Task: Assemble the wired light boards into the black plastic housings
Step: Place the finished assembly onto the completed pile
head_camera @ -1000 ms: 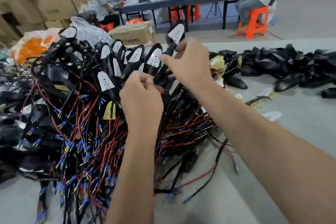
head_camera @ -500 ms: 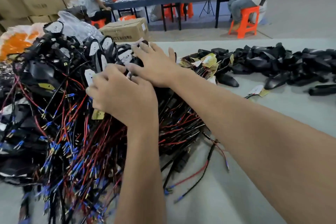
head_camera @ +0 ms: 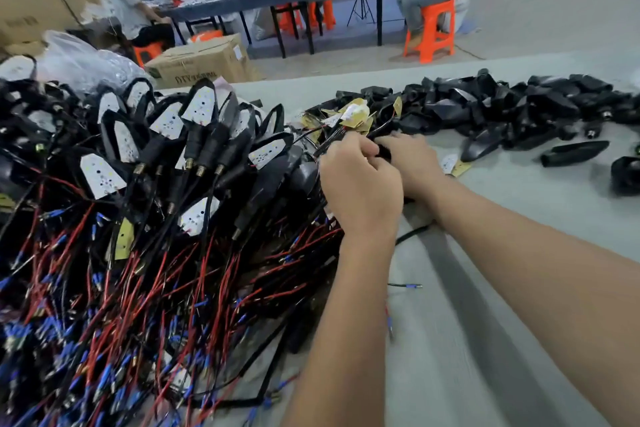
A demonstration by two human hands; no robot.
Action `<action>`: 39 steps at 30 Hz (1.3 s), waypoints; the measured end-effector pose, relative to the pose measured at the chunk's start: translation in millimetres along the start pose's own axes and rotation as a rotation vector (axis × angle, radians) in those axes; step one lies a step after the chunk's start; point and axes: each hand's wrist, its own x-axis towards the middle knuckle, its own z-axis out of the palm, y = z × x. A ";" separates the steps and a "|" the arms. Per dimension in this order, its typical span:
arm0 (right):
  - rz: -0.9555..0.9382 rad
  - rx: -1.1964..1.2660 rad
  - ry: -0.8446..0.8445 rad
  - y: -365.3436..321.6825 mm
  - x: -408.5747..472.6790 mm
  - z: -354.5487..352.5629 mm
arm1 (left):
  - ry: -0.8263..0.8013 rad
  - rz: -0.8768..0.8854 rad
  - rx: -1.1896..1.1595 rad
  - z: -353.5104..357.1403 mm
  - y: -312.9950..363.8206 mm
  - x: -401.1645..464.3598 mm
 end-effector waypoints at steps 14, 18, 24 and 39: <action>0.160 0.693 0.280 45.2 -31.0 -22.3 | -0.387 0.128 0.444 34.4 -12.8 -1.4; 0.259 0.956 0.278 63.1 -62.4 -32.6 | -0.365 0.061 0.360 28.0 -13.6 5.5; 0.327 0.569 0.329 95.1 -103.6 -44.0 | -0.390 -0.005 0.344 15.1 -16.0 13.9; 0.115 0.580 0.782 80.8 -125.6 -41.2 | -0.353 -0.009 0.081 -12.8 -6.3 23.8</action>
